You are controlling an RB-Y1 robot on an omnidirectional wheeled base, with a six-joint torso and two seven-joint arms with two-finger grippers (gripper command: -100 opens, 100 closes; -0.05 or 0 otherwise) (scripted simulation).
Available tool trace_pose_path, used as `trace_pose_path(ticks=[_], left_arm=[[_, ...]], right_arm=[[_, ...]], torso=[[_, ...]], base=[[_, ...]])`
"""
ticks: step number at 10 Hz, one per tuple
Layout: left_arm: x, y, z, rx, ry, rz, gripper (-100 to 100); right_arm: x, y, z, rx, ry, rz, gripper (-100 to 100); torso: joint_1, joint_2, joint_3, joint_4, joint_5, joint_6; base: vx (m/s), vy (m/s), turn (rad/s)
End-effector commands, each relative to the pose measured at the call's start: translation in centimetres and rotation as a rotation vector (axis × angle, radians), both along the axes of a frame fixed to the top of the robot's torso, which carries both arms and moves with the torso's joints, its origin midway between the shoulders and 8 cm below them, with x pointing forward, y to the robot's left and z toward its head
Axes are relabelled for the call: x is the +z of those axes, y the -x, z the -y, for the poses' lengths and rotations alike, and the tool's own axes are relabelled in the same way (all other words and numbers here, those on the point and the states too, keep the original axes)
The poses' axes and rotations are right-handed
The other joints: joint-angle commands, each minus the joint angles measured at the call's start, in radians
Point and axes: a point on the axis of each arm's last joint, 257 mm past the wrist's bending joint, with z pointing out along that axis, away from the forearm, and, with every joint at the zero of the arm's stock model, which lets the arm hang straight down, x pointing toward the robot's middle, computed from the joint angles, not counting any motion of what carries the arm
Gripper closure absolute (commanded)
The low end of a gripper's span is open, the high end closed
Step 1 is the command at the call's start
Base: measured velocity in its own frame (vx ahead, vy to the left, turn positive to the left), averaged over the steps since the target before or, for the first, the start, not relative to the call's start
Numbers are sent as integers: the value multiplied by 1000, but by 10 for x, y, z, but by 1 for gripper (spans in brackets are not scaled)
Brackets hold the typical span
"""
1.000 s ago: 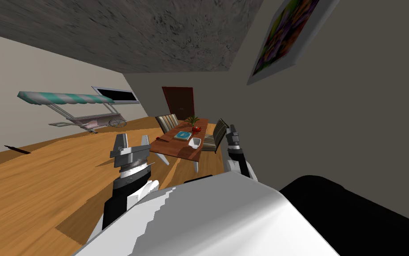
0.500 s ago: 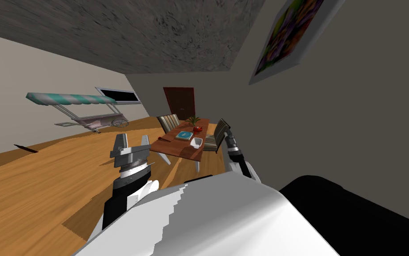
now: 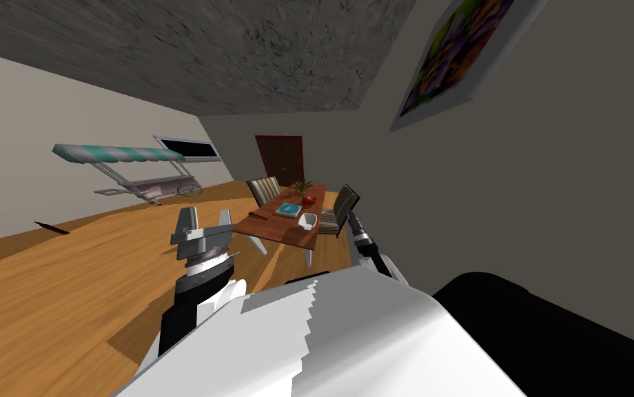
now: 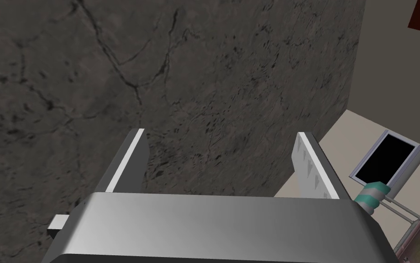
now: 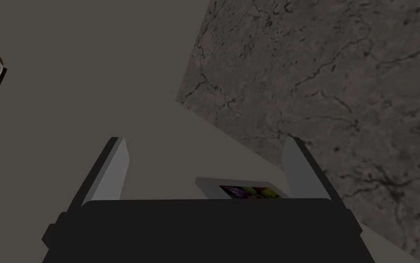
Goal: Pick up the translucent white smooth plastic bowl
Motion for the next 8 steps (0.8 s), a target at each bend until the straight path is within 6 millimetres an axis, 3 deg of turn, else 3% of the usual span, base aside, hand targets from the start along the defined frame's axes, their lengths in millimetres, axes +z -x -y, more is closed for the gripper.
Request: trace_pose_path(ticks=[1, 3, 4, 6, 8], left_arm=[[0, 0, 0, 0, 0, 0, 0], [0, 0, 0, 0, 0, 0, 0], [0, 0, 0, 0, 0, 0, 0], [0, 0, 0, 0, 0, 0, 0], [0, 0, 0, 0, 0, 0, 0]], right_arm=[[-10, 0, 7, -7, 30, -33, -100], [-61, 6, 24, -35, 142, -165, -100], [-70, 6, 27, -36, 150, -185, -100], [-123, 21, 51, -62, 267, -327, -100], [-132, 22, 55, -65, 283, -347, -100]], torso=[[0, 0, 0, 0, 0, 0], [0, 0, 0, 0, 0, 0], [3, 0, 0, 0, 1, 0], [2, 1, 1, 0, 1, 0], [3, 0, 0, 0, 1, 0]], base=[[-4, 56, 7], [8, 88, 35], [2, 100, 7], [-2, 103, 39], [6, 70, 2]])
